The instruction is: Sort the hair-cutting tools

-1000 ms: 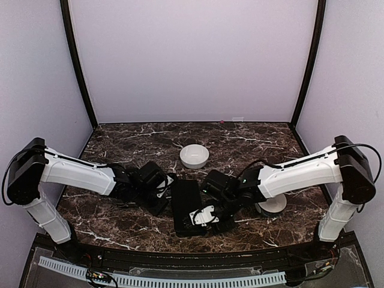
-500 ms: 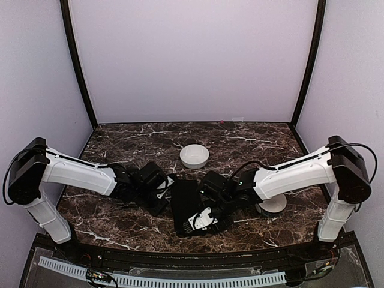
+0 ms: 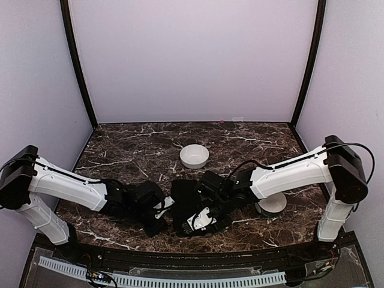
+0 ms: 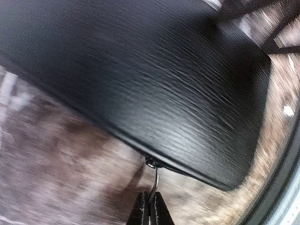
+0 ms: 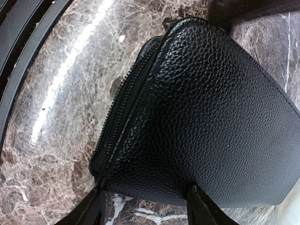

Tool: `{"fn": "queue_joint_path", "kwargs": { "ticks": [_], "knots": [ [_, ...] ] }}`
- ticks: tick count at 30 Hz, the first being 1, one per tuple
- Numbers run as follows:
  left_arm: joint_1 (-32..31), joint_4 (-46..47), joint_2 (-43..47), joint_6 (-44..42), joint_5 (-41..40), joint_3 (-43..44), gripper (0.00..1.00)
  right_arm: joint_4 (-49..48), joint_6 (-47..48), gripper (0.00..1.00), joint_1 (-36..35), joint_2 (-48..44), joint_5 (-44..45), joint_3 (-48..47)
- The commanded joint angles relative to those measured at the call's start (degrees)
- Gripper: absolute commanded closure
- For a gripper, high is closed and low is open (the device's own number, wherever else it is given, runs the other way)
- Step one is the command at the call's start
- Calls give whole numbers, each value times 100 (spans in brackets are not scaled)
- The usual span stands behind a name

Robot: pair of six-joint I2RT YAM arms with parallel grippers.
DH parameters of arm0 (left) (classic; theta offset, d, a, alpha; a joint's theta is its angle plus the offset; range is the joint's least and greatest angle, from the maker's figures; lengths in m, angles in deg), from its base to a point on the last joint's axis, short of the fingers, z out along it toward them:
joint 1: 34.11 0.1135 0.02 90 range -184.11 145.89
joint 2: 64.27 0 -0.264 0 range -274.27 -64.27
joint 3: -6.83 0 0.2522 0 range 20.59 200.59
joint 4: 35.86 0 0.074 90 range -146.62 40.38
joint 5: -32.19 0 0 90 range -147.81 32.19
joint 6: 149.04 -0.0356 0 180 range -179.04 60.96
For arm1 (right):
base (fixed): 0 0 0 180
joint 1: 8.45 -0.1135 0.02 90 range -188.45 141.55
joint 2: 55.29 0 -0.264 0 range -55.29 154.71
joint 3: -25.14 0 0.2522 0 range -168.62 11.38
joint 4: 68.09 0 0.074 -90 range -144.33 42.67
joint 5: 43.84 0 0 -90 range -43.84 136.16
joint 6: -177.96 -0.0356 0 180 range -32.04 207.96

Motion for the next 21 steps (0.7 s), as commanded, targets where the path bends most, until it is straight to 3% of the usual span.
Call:
{"fn": "queue_joint_path", "kwargs": {
  "ticks": [1,10,21],
  "knots": [
    [-326,-362,181,248,458,-251,100,-300,-256,42,-22,403,-311,29],
    [-636,1297,209,252,1830,-304,100,-353,-477,43,-26,406,-397,-5],
    [-632,841,-350,108,714,211,100,-483,-817,44,-89,340,-657,121]
  ]
}}
